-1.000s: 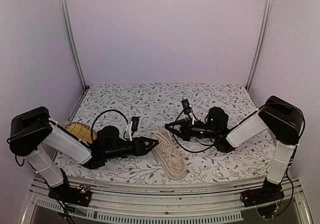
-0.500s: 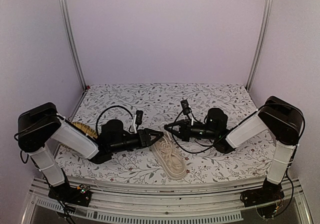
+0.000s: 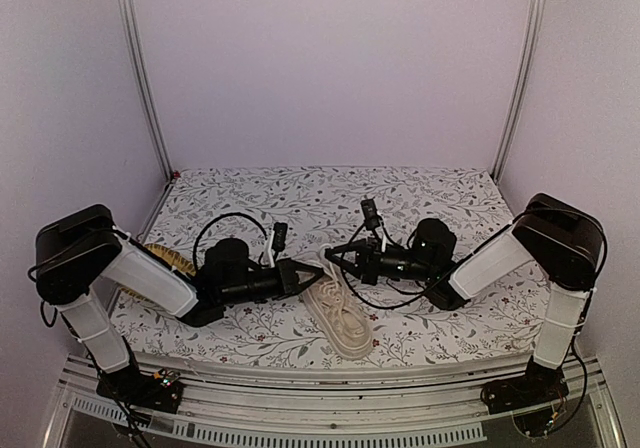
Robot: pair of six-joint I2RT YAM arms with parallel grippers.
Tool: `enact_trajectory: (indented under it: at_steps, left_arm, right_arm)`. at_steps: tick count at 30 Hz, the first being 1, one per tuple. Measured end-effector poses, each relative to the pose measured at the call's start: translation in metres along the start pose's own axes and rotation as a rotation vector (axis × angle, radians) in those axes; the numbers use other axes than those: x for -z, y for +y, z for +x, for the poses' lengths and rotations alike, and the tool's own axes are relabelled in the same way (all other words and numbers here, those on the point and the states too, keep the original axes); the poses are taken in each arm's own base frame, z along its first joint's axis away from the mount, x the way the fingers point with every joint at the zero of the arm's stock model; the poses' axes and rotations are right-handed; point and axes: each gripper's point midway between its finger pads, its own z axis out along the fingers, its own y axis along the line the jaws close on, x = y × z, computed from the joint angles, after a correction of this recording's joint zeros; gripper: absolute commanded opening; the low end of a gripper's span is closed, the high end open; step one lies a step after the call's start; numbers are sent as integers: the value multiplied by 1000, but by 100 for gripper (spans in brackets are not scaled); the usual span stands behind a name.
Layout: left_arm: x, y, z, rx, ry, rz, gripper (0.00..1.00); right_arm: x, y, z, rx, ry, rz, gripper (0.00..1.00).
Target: Tie the shoes
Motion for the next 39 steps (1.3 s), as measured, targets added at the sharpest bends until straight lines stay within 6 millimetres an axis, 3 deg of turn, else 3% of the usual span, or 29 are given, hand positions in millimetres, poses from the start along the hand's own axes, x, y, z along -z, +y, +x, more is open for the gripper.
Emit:
enact_trajectory:
  at_steps: [9, 12, 14, 17, 19, 23, 35, 39]
  left_arm:
    - [1, 1, 0, 3, 4, -16, 0]
    - [3, -1, -3, -3, -5, -18, 29]
    - [4, -1, -5, 9, -9, -23, 43]
    - [5, 1, -6, 31, -7, -39, 52]
    - [4, 2, -7, 43, -2, -49, 52]
    - [-4, -4, -13, 68, -4, -44, 48]
    - [-15, 10, -4, 120, 38, -101, 8]
    - [-14, 11, -4, 119, 39, -108, 0]
  right_arm:
    - [0, -8, 6, -7, -9, 22, 2]
    - [2, -12, 7, -7, -11, 42, 2]
    - [3, -13, 8, -1, -7, 54, 2]
    - [6, -11, 3, 17, -13, 66, 2]
    - [6, -9, 0, 30, -19, 66, 2]
    - [6, -9, 0, 40, -17, 68, 2]
    - [10, -12, 9, 37, 5, 81, 2]
    - [9, -12, 9, 39, 6, 78, 2]
